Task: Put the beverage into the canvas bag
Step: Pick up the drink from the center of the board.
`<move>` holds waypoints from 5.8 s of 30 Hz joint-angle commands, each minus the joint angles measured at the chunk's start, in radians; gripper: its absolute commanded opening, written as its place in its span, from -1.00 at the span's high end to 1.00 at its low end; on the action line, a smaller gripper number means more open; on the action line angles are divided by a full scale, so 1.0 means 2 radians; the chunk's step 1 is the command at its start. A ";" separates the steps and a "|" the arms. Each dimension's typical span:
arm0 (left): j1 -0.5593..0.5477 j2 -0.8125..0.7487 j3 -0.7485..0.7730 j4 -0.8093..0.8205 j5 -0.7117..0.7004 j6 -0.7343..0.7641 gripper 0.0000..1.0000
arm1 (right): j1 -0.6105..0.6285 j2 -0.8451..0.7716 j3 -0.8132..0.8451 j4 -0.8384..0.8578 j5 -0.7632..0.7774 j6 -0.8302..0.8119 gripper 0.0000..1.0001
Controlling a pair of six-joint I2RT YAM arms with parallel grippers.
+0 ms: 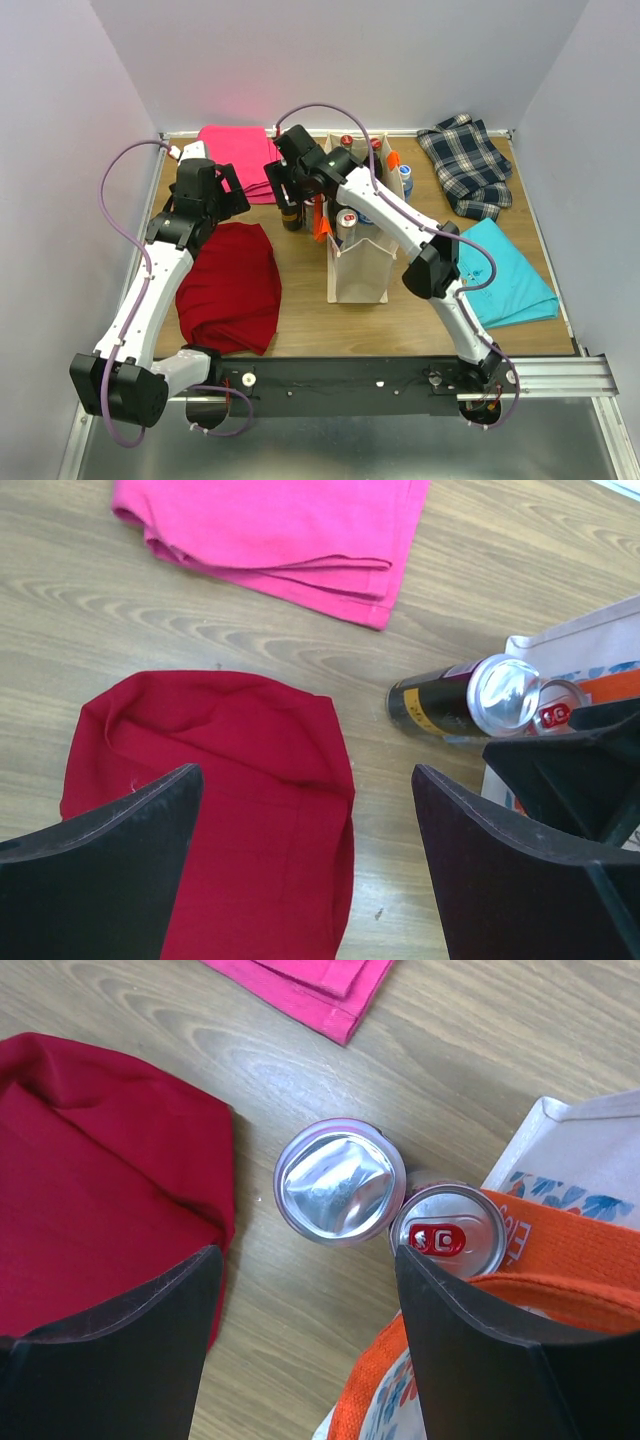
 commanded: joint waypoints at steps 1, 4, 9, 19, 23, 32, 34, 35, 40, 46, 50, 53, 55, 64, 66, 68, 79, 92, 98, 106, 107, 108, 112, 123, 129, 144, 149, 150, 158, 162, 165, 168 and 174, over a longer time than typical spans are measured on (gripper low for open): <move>0.004 -0.016 -0.010 -0.005 0.007 -0.007 -0.89 | 0.002 0.020 0.017 -0.001 0.020 0.004 -0.57; 0.006 -0.019 -0.013 -0.004 0.010 -0.006 -0.89 | 0.002 0.024 0.016 0.009 0.035 -0.001 -0.57; 0.005 -0.021 -0.016 0.000 0.014 -0.004 -0.89 | 0.003 0.033 0.017 0.029 0.052 -0.016 -0.57; 0.006 -0.019 -0.018 0.006 0.020 0.000 -0.89 | 0.002 0.026 -0.009 0.069 0.052 -0.059 -0.58; 0.006 -0.018 -0.018 0.009 0.022 0.001 -0.89 | 0.001 0.029 -0.016 0.070 0.026 -0.068 -0.58; 0.006 -0.019 -0.020 0.011 0.027 0.004 -0.89 | -0.018 0.023 -0.047 0.064 -0.004 -0.105 -0.59; 0.007 -0.018 -0.020 0.011 0.028 0.004 -0.89 | -0.022 0.024 -0.047 0.064 -0.011 -0.107 -0.58; 0.007 -0.018 -0.020 0.011 0.028 0.004 -0.89 | -0.024 0.027 -0.046 0.065 -0.011 -0.106 -0.58; 0.007 -0.018 -0.021 0.012 0.029 0.004 -0.90 | -0.024 0.034 -0.043 0.068 -0.019 -0.106 -0.57; 0.006 -0.021 -0.024 0.013 0.027 0.005 -0.89 | -0.023 0.020 -0.050 0.069 -0.007 -0.109 -0.56; 0.007 -0.019 -0.024 0.015 0.028 0.005 -0.89 | -0.019 0.009 -0.057 0.071 0.001 -0.108 -0.54; 0.007 -0.018 -0.024 0.017 0.029 0.005 -0.90 | -0.012 0.000 -0.066 0.068 0.015 -0.111 -0.54; 0.006 -0.016 -0.024 0.016 0.030 0.004 -0.90 | -0.007 -0.006 -0.075 0.069 0.022 -0.110 -0.54; 0.006 -0.015 -0.023 0.017 0.031 0.005 -0.90 | 0.005 -0.028 -0.089 0.062 0.065 -0.107 -0.54; 0.007 -0.013 -0.023 0.019 0.031 0.005 -0.90 | 0.005 -0.032 -0.088 0.064 0.069 -0.109 -0.54; 0.006 -0.013 -0.023 0.019 0.033 0.005 -0.90 | 0.007 -0.036 -0.081 0.066 0.069 -0.110 -0.54; 0.006 -0.015 -0.022 0.017 0.029 0.004 -0.90 | 0.010 -0.034 -0.064 0.093 0.053 -0.124 -0.55; 0.014 -0.018 -0.021 0.003 0.010 -0.023 -0.90 | 0.011 -0.004 -0.049 0.108 0.006 -0.131 -0.55; 0.019 -0.019 -0.020 0.001 0.017 -0.028 -0.90 | 0.011 0.013 -0.051 0.113 0.001 -0.131 -0.55; 0.020 -0.022 -0.020 -0.001 0.024 -0.028 -0.90 | 0.011 0.029 -0.056 0.113 0.016 -0.129 -0.57; 0.020 -0.022 -0.020 -0.001 0.024 -0.028 -0.90 | 0.010 0.030 -0.058 0.114 0.022 -0.128 -0.57; 0.020 -0.022 -0.021 0.001 0.026 -0.028 -0.90 | 0.010 0.030 -0.059 0.114 0.024 -0.129 -0.57; 0.020 -0.023 -0.022 0.002 0.028 -0.028 -0.90 | 0.009 0.039 -0.061 0.116 0.024 -0.124 -0.58; 0.020 -0.030 -0.027 0.004 0.031 -0.025 -0.91 | 0.002 0.050 -0.056 0.111 0.044 -0.108 -0.02; 0.020 -0.031 -0.030 0.006 0.033 -0.025 -0.90 | 0.002 0.048 -0.056 0.104 0.049 -0.106 0.99; 0.020 -0.032 -0.033 0.011 0.047 -0.024 -0.90 | 0.002 0.021 -0.023 0.118 0.056 -0.098 0.99; 0.020 -0.032 -0.033 0.012 0.049 -0.022 -0.91 | 0.002 -0.009 -0.023 0.140 0.056 -0.093 0.99; 0.020 -0.031 -0.034 0.013 0.050 -0.022 -0.91 | 0.002 -0.012 -0.022 0.142 0.054 -0.093 0.99; 0.021 -0.030 -0.034 0.014 0.054 -0.022 -0.91 | 0.002 -0.042 -0.004 0.159 0.046 -0.088 0.99; 0.020 -0.027 -0.034 0.018 0.059 -0.022 -0.90 | 0.002 -0.060 0.004 0.163 0.046 -0.084 0.99; 0.020 -0.026 -0.034 0.021 0.064 -0.022 -0.90 | 0.002 -0.070 0.010 0.158 0.047 -0.083 0.99; 0.021 -0.025 -0.034 0.026 0.073 -0.019 -0.90 | 0.002 -0.084 0.010 0.158 0.046 -0.080 0.99; 0.020 -0.023 -0.033 0.040 0.102 -0.012 -0.89 | 0.003 -0.110 0.008 0.148 0.049 -0.078 0.99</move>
